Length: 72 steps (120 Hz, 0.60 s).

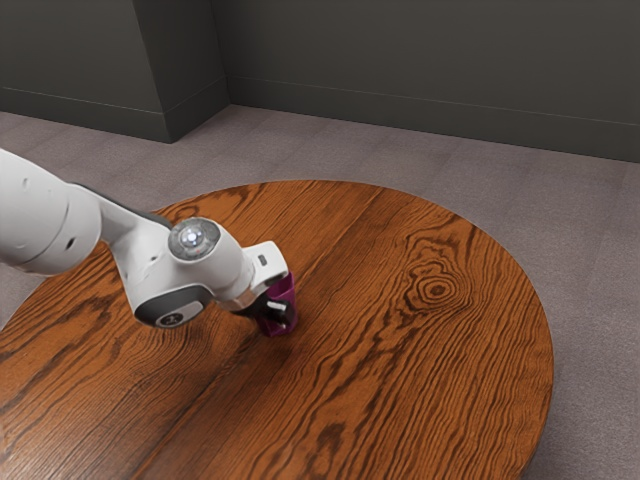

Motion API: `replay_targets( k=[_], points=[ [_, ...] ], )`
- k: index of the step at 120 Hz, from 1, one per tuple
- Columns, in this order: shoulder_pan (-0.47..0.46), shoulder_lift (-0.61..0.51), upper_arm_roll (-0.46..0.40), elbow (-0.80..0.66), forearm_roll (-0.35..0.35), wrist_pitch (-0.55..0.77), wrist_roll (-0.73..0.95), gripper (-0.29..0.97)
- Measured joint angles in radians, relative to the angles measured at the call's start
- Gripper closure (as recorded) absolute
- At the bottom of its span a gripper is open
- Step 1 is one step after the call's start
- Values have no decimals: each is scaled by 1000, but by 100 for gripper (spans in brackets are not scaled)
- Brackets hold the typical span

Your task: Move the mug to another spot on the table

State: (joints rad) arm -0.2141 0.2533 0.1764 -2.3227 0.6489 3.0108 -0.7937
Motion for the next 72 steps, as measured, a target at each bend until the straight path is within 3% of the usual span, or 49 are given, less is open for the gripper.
replay_targets(
  k=[26, 52, 60, 72],
  points=[
    [-21, -78, -6, 0, 0, -68, 1, 9],
    [-54, -221, -59, 1, -15, -226, -3, 5],
    [-68, -256, -80, 46, -72, -319, -2, 4],
    [-100, -280, -92, 210, -263, -522, 36, 4]
  ],
)
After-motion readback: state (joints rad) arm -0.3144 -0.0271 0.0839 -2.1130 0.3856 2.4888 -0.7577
